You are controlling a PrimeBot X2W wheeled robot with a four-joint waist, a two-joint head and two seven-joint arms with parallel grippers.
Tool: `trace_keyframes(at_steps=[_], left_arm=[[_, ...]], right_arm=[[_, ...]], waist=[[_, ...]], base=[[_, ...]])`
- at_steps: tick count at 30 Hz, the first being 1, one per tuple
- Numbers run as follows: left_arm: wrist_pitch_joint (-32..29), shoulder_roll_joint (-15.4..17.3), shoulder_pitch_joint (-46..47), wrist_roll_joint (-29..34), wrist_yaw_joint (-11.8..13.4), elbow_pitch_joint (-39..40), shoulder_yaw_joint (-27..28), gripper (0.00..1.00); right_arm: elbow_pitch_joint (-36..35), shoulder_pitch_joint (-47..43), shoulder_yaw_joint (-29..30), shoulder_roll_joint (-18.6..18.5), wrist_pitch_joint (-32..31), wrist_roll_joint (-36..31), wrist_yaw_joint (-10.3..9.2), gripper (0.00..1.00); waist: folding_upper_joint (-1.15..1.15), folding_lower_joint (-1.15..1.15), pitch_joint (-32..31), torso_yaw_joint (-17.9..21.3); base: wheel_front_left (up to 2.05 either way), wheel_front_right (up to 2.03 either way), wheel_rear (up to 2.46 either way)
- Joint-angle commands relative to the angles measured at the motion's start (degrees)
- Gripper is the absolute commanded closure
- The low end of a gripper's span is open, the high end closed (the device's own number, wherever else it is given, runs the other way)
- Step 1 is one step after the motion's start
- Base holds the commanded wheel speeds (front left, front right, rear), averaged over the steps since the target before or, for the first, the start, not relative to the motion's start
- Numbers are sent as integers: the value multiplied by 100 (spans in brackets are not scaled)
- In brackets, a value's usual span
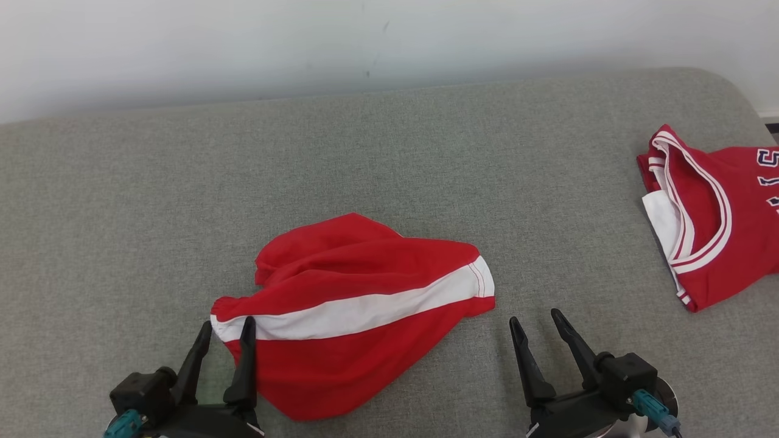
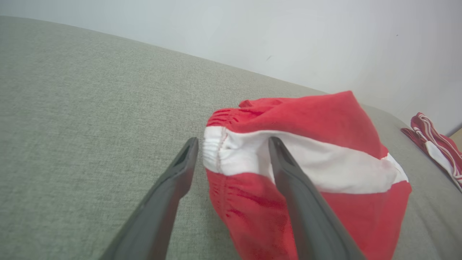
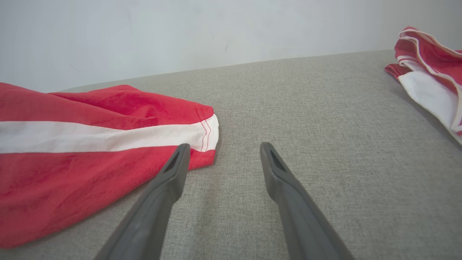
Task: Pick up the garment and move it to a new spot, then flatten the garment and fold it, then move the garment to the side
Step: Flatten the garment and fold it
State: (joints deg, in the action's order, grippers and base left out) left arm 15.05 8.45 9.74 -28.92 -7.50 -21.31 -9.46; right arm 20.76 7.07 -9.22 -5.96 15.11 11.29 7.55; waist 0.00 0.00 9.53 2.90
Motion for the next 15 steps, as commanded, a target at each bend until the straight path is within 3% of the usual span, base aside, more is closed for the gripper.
trace_keyframes(at_steps=[1, 15], left_arm=[[17, 81, 88, -153, 7, 21, -102, 0], [17, 684, 360, -1158, 6, 57, -1000, 0]], right_arm=[[-8, 44, -17, -13, 1, 39, -16, 0], [-7, 99, -80, -30, 1, 124, -16, 0]], waist=[[0, 0, 19, 0], [0, 0, 103, -30]], base=[[0, 0, 0], [0, 0, 0]])
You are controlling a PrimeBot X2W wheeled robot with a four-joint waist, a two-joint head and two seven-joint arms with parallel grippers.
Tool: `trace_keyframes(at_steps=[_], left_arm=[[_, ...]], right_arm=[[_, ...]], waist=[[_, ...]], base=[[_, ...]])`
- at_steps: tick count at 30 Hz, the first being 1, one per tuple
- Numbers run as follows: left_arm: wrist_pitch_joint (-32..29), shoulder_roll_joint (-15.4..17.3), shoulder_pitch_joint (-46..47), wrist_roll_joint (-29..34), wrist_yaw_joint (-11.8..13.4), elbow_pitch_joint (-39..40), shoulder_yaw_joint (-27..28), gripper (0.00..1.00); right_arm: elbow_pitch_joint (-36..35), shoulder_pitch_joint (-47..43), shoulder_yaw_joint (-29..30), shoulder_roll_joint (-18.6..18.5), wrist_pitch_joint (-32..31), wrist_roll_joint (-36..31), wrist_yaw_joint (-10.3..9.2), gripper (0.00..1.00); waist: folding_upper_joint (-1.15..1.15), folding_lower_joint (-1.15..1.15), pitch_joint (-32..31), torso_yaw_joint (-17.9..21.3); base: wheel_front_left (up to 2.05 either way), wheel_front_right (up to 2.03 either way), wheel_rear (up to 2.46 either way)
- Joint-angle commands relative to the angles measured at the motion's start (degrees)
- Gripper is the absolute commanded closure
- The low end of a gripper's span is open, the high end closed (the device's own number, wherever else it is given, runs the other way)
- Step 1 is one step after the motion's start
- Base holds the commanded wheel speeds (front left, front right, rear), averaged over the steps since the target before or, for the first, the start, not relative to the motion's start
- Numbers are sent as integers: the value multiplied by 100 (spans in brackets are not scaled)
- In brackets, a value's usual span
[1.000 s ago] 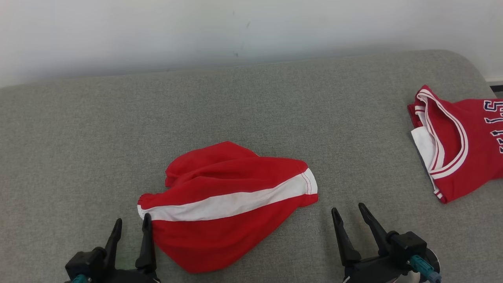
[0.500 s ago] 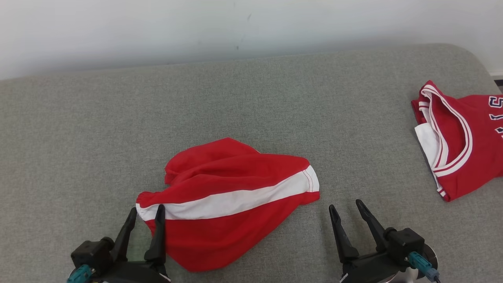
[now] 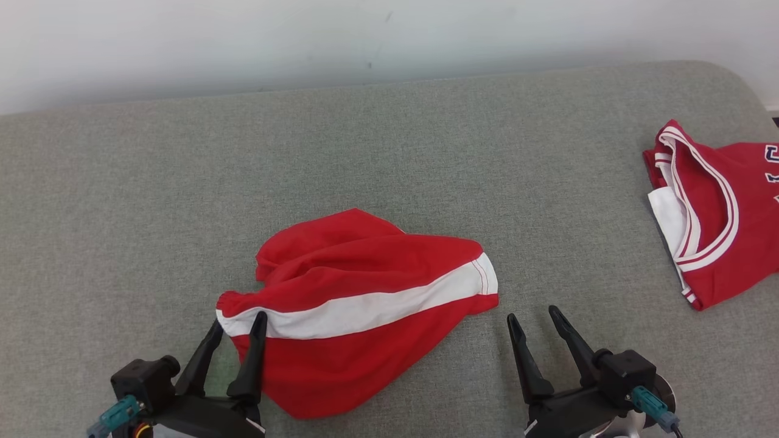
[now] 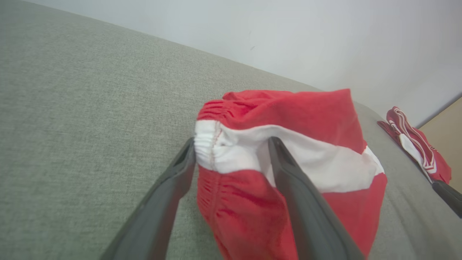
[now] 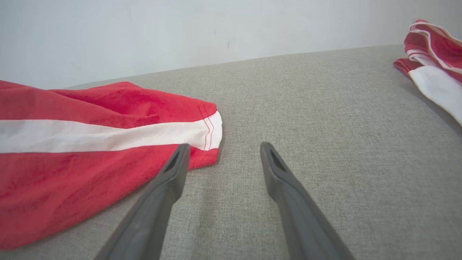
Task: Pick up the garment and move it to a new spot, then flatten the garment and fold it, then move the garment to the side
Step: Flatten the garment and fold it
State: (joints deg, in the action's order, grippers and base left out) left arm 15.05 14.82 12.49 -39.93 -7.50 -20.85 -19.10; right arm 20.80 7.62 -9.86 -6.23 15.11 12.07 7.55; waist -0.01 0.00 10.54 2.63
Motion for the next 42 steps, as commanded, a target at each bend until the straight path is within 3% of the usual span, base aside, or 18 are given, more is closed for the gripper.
trace_keyframes(at_steps=[1, 28, 31, 33, 34, 42], left_arm=[[17, 48, 85, -57, 6, 11, -37, 0], [17, 733, -401, -625, 6, 596, -981, 0], [17, 726, -371, -614, 6, 564, -959, 13], [17, 711, -371, -568, 7, 530, -895, 11], [17, 696, -374, -529, 7, 513, -831, 0], [17, 602, -390, -314, 6, 322, -539, 0]], right_arm=[[-11, 45, -16, -2, 1, 46, -16, 0], [166, -52, -268, -19, 0, 247, -16, 0], [175, -47, -274, -28, 1, 263, -16, 0], [179, -51, -274, -34, 0, 255, -16, 0], [175, -56, -267, -37, 1, 249, -16, 0], [146, -42, -257, -30, 0, 238, -16, 0]], waist=[[1, 0, 1, -3], [1, 0, -284, -194], [1, 0, -304, -178], [1, 0, -320, -167], [1, 0, -328, -163], [1, 0, -299, -129]], base=[[0, 0, 0], [0, 0, 0], [0, 0, 0], [0, 0, 0], [0, 0, 0], [0, 0, 0]])
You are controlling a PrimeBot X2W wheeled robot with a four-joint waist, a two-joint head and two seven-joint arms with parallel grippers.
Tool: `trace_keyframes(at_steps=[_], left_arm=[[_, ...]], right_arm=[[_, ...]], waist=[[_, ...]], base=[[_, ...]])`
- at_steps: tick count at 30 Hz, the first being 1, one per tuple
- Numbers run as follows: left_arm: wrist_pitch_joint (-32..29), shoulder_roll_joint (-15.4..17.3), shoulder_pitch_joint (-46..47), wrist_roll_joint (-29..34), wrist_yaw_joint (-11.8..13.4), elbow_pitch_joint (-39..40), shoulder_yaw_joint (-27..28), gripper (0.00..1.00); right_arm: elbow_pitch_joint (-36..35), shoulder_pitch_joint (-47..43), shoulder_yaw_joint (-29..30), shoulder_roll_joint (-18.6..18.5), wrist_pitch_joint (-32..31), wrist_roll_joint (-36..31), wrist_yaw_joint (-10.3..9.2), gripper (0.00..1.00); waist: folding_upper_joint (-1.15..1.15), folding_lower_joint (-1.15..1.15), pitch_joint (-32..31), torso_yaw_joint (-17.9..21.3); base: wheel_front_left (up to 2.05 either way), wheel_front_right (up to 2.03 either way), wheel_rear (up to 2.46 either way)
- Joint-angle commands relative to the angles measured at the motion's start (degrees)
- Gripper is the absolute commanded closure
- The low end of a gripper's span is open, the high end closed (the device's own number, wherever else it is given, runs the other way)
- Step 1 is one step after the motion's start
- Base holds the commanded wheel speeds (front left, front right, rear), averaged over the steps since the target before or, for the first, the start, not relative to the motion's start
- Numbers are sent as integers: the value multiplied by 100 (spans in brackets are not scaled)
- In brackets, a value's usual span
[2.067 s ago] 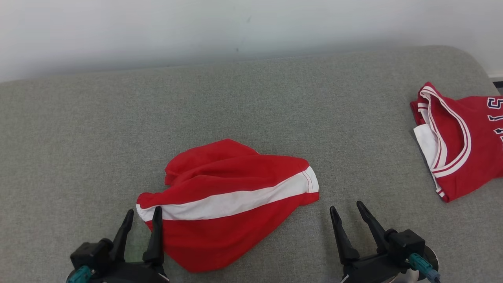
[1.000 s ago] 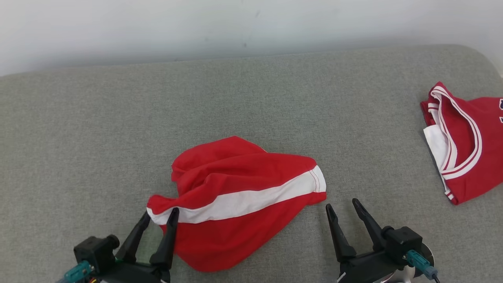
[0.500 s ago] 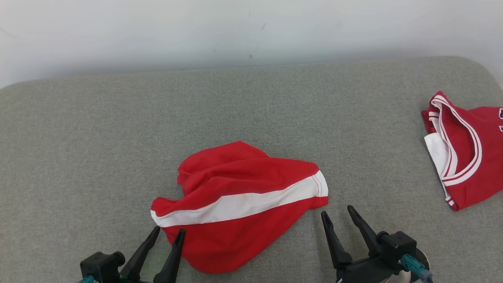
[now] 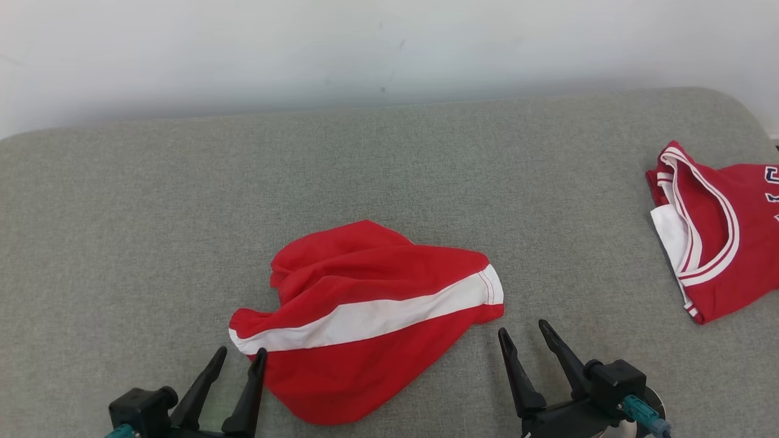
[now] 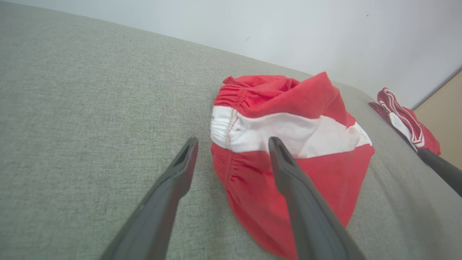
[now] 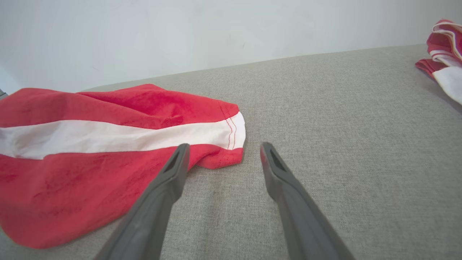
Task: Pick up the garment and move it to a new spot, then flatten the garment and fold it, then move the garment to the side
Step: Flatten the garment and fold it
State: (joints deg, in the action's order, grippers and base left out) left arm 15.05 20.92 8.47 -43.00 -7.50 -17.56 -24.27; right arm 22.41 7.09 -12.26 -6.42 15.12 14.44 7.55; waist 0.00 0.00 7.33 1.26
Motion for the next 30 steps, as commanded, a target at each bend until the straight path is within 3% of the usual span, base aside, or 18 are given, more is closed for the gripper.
trace_keyframes(at_steps=[1, 13, 15, 16, 18, 19, 24, 30], left_arm=[[17, 6, 63, -13, 6, -6, -58, 0], [17, 124, 413, -131, 7, -106, -102, 0], [17, 124, 420, -140, 7, -84, -79, 52], [17, 123, 401, -133, 7, -71, -68, 69], [17, 114, 329, -109, 6, -33, -54, 93], [17, 104, 293, -105, 7, -18, -46, 100], [17, 76, 202, -39, 7, 76, -104, 100], [17, 4, 349, 64, 6, 99, -221, 100]], right_arm=[[-16, 32, -26, -18, -1, 9, -16, 0], [-38, 99, -13, -56, -1, 56, -16, 0], [-44, 103, -5, -53, -1, 63, -16, 0], [-46, 102, 6, -51, -1, 66, -16, 0], [-49, 104, 31, -45, -1, 61, -16, 0], [-49, 110, 46, -38, -1, 58, -16, 0], [-27, 184, 106, 14, -1, 16, -16, 0], [505, 747, 81, -11, -1, 85, -16, 0]], waist=[[0, 0, 39, 12], [0, 0, 163, 125], [0, 0, 170, 137], [0, 0, 171, 137], [0, 0, 177, 126], [0, 0, 180, 113], [0, 0, 222, 6], [0, 0, 309, -123]], base=[[0, 0, 0], [0, 0, 0], [0, 0, 0], [0, 0, 0], [0, 0, 0], [0, 0, 0], [0, 0, 0], [0, 0, 0]])
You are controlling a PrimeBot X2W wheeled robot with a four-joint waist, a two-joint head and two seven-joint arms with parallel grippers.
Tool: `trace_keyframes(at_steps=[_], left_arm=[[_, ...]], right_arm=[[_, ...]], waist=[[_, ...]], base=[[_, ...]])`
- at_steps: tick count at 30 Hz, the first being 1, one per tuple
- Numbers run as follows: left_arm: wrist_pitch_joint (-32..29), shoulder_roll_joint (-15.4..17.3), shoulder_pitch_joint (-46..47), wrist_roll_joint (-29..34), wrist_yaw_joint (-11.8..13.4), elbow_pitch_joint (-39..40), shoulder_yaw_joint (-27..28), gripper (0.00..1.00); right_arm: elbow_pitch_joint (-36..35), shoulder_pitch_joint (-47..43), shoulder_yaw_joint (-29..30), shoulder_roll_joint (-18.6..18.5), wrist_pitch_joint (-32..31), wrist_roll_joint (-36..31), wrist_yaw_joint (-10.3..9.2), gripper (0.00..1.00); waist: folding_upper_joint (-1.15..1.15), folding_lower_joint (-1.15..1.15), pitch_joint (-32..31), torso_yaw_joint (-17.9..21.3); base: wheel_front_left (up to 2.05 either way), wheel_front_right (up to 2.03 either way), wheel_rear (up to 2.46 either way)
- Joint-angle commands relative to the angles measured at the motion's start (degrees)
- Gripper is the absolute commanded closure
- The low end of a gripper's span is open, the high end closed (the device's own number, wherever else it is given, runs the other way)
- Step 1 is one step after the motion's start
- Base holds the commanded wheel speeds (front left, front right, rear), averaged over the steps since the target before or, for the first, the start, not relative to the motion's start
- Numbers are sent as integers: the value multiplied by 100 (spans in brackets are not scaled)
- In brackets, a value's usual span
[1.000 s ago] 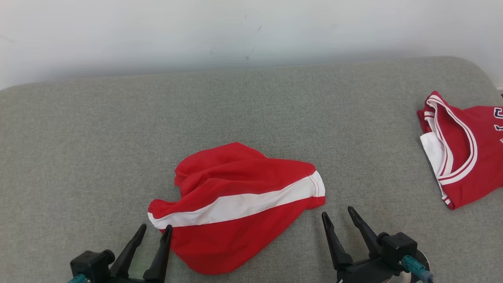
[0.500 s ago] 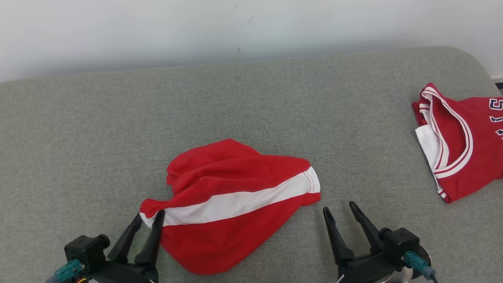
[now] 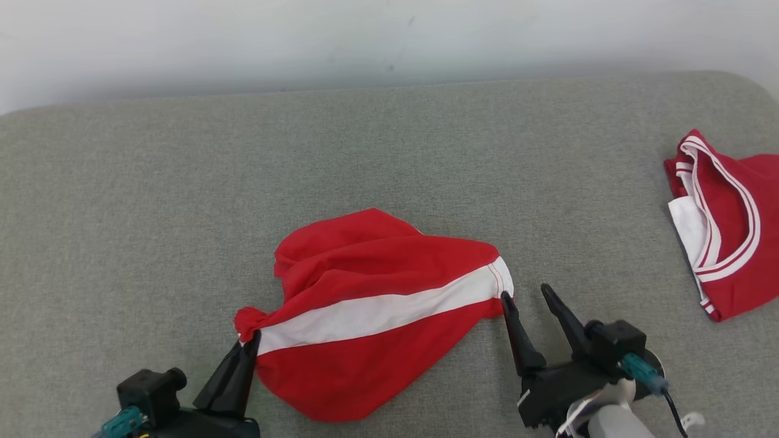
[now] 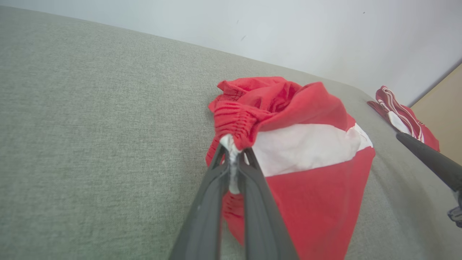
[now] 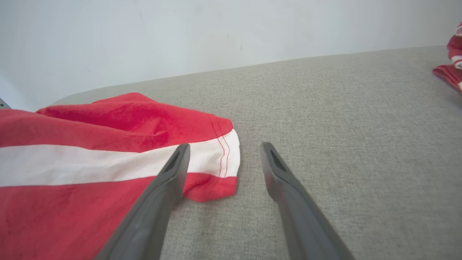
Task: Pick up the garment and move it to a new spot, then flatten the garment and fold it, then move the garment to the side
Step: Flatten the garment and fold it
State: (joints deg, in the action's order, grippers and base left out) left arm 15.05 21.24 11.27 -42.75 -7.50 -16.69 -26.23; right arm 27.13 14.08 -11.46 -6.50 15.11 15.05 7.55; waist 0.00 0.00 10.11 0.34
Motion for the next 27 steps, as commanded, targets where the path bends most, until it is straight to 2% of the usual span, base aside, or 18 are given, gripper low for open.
trace_keyframes(at_steps=[1, 12, 14, 15, 16, 18, 19, 21, 22, 27], left_arm=[[17, -49, 94, 54, 6, 14, -40, 100], [17, -196, 347, 204, 6, 12, -176, 100], [17, -205, 379, 218, 6, 12, -198, 100], [17, -210, 403, 227, 6, 14, -202, 100], [17, -215, 419, 233, 7, 14, -205, 100], [17, -219, 431, 243, 7, 16, -207, 100], [17, -225, 438, 252, 7, 20, -205, 100], [17, -227, 417, 268, 7, 22, -187, 100], [17, -227, 403, 274, 6, 22, -181, 100], [17, -221, 388, 290, 6, 32, -135, 100]], right_arm=[[178, 167, -21, -8, 0, 39, -16, 0], [1459, 1128, -344, -41, 0, 421, -16, 0], [1600, 1211, -346, -52, 0, 495, -16, 12], [1671, 1246, -357, -60, 0, 512, -16, 24], [1761, 1267, -374, -67, 0, 544, -16, 50], [1818, 1293, -401, -72, -2, 569, -16, 54], [1861, 1321, -420, -80, -2, 596, -16, 74], [1952, 1337, -458, -83, -3, 647, -16, 96], [1970, 1341, -471, -91, -4, 677, -16, 100], [1852, 1363, -449, -132, -2, 753, -16, 100]], waist=[[0, 0, 49, -53], [0, 0, 241, -225], [0, 0, 277, -251], [0, 0, 288, -262], [0, 0, 296, -271], [0, 0, 304, -279], [0, 0, 313, -285], [0, 0, 322, -289], [0, 0, 325, -288], [0, 0, 320, -266]], base=[[0, 0, 0], [0, 0, 0], [0, 0, 0], [0, 0, 0], [0, 0, 0], [0, 0, 0], [0, 0, 0], [0, 0, 0], [0, 0, 0], [0, 0, 0]])
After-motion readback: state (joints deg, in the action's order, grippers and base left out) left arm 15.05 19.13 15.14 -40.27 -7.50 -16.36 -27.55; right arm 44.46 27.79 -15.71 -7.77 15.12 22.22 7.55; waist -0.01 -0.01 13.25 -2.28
